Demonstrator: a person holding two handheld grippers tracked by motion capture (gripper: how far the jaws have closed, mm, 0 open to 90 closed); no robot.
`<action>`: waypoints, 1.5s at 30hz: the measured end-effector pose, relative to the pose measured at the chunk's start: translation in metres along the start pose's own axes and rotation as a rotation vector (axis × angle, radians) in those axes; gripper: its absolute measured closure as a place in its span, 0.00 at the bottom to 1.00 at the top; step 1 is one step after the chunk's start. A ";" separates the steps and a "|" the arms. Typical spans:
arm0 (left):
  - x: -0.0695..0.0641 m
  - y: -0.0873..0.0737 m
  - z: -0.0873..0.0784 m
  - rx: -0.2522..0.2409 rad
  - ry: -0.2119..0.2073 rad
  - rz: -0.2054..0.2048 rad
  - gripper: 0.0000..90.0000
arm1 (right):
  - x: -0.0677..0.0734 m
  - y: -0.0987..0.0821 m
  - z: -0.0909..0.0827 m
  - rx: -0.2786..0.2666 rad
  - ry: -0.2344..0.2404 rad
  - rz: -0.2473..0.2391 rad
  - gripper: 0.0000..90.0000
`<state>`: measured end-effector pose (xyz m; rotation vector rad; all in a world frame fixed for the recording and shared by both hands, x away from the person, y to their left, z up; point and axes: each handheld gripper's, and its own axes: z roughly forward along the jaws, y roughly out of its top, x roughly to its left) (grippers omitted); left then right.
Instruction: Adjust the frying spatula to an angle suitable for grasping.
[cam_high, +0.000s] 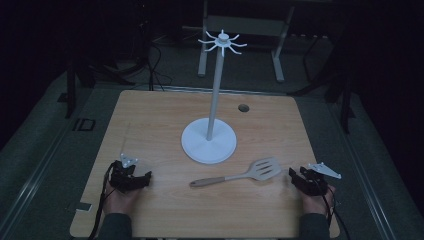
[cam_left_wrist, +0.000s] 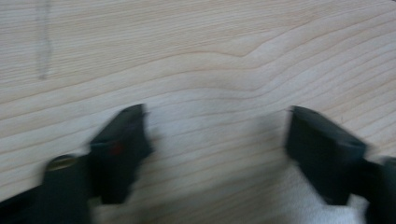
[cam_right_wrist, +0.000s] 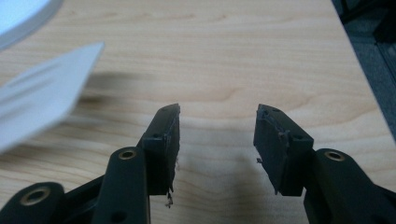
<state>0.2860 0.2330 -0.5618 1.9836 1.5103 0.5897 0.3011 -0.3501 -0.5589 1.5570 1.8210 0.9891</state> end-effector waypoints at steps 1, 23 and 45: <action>0.000 0.000 -0.002 -0.008 0.012 0.001 0.36 | 0.001 0.002 -0.002 -0.010 0.009 -0.004 0.57; -0.005 0.000 -0.012 -0.098 -0.005 0.020 0.44 | 0.059 0.044 -0.015 -0.094 0.192 -0.242 1.00; -0.007 0.001 -0.010 -0.080 -0.008 0.030 0.44 | 0.066 0.025 0.009 0.053 0.209 -0.298 1.00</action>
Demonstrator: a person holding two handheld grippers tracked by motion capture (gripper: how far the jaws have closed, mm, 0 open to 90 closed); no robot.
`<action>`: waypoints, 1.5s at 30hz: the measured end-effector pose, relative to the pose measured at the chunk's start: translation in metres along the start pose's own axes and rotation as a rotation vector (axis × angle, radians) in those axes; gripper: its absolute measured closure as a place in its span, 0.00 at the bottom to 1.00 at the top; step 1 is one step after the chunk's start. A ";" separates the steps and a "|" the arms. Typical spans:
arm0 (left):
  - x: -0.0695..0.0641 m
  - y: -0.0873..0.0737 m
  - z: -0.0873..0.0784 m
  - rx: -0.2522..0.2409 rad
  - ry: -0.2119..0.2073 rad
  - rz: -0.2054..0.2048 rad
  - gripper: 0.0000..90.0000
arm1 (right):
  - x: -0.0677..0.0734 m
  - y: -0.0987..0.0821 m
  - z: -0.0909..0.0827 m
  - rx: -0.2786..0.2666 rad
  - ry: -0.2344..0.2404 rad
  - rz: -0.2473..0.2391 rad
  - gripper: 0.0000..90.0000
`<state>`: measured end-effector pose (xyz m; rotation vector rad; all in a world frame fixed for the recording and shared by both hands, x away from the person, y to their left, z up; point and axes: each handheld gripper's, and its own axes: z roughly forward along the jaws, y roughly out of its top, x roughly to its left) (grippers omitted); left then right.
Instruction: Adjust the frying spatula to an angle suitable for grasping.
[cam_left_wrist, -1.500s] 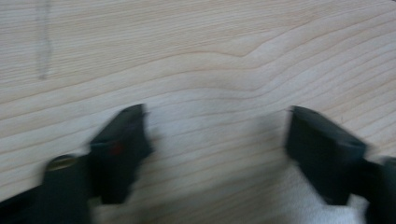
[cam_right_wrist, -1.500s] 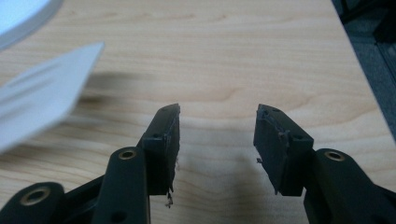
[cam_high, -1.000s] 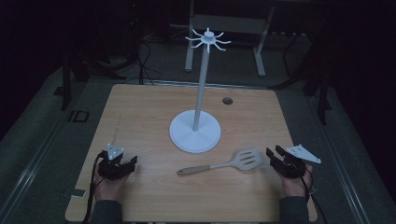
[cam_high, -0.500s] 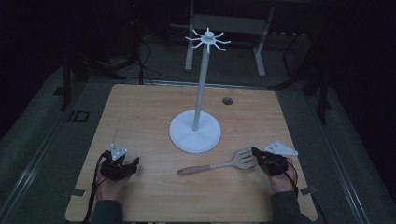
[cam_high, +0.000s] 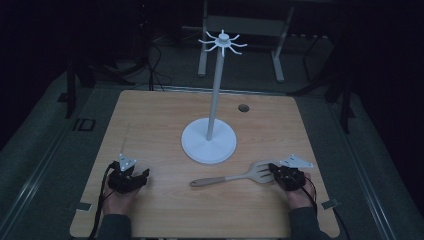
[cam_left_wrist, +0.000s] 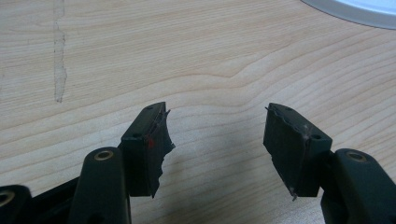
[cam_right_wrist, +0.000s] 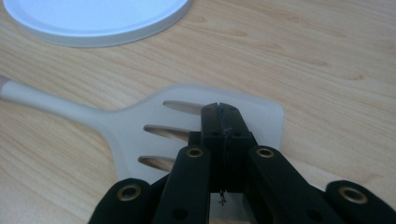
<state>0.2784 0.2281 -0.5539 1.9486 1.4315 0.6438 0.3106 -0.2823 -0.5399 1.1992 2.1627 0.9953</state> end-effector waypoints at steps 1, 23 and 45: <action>0.000 0.000 0.000 0.001 0.001 0.000 0.44 | 0.000 -0.001 0.000 0.004 -0.002 -0.002 1.00; 0.000 0.000 0.001 0.012 0.001 0.008 0.44 | 0.012 -0.016 -0.018 0.066 0.036 -0.007 1.00; 0.000 0.000 0.002 0.016 0.003 0.009 0.44 | 0.028 0.006 -0.022 0.059 0.111 -0.097 0.92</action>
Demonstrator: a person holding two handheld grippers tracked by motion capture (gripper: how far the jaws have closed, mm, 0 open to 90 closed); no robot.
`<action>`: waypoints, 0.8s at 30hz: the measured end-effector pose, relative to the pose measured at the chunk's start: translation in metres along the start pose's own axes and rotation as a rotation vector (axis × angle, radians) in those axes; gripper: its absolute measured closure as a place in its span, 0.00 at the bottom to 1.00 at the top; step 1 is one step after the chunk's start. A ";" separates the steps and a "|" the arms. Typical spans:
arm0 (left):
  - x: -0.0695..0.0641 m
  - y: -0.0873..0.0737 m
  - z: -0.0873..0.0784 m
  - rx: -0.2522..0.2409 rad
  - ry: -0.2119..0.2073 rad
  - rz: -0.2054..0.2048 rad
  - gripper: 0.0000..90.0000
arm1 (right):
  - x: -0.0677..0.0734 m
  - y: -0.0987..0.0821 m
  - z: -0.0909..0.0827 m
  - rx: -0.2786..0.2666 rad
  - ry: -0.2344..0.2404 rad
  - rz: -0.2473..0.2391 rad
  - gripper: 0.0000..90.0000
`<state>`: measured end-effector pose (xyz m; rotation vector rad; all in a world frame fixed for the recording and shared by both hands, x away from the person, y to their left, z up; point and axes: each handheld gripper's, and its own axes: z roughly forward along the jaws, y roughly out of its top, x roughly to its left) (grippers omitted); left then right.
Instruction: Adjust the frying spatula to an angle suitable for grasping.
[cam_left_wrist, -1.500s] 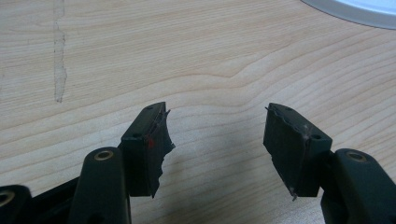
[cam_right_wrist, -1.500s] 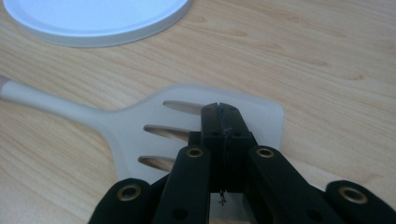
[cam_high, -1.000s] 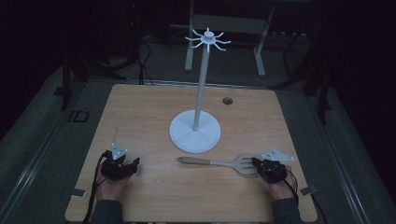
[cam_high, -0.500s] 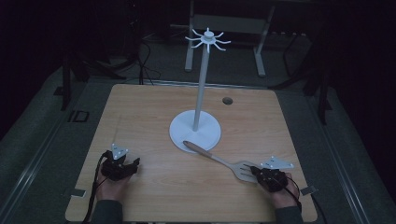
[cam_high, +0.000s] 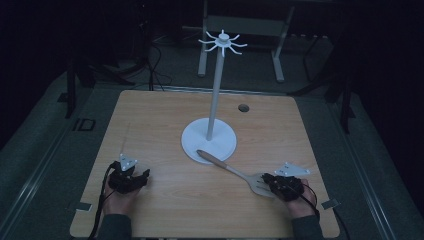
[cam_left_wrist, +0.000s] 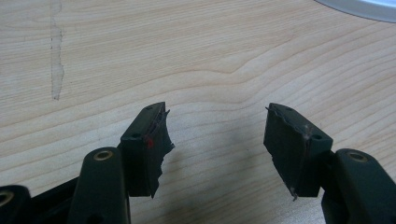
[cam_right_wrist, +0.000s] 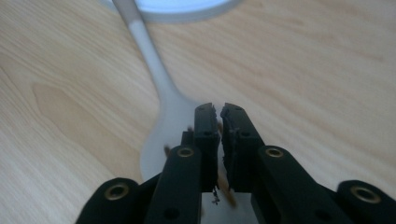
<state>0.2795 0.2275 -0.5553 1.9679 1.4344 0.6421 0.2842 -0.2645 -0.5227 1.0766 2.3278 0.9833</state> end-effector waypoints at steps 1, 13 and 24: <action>0.000 0.000 0.000 0.000 0.000 0.000 0.44 | 0.000 0.006 0.001 -0.004 0.004 -0.015 0.91; 0.000 0.000 -0.001 -0.004 0.001 0.001 0.44 | -0.003 0.044 0.003 -0.015 -0.009 -0.087 0.80; 0.000 0.000 -0.001 0.000 0.002 0.005 0.44 | -0.004 0.063 0.005 -0.041 -0.012 -0.075 0.68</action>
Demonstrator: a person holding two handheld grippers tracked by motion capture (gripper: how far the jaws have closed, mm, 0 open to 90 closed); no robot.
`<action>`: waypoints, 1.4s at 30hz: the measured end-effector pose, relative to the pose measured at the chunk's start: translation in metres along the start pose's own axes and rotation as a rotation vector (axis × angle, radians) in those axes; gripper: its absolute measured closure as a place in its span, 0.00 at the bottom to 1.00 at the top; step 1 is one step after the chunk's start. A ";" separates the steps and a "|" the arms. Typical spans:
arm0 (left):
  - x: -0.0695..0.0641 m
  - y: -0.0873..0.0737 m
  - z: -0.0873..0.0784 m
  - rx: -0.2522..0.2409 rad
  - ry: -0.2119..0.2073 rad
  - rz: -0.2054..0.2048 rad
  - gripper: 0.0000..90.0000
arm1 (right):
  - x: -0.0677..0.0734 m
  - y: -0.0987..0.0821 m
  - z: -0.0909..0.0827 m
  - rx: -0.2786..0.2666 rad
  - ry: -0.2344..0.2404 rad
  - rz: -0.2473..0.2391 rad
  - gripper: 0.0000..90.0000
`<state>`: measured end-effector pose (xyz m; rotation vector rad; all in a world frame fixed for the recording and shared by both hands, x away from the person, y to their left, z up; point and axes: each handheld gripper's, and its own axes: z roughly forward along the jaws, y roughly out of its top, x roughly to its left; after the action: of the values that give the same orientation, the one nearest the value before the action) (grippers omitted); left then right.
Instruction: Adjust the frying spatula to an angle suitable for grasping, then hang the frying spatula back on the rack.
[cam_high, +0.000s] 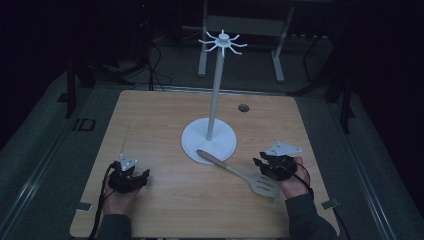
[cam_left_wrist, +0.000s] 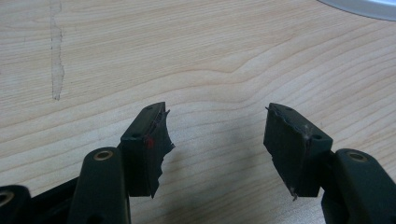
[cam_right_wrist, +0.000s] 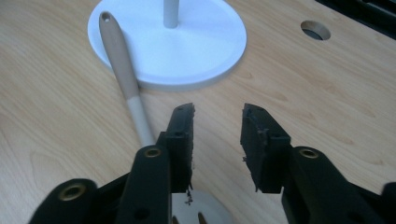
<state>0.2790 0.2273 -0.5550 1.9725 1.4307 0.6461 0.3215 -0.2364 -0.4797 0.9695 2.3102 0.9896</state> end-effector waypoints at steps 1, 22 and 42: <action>0.000 0.000 0.000 -0.001 0.000 0.000 0.44 | 0.000 0.003 0.001 -0.005 -0.002 0.016 0.65; -0.001 0.001 0.001 0.000 -0.001 0.004 0.44 | 0.005 0.043 0.011 -0.010 -0.042 -0.053 0.57; -0.002 0.001 0.003 0.008 0.003 0.009 0.44 | 0.020 0.052 0.043 0.158 0.084 -0.197 0.67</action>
<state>0.2808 0.2251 -0.5562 1.9861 1.4291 0.6483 0.3575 -0.1765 -0.4706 0.7523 2.5284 0.7913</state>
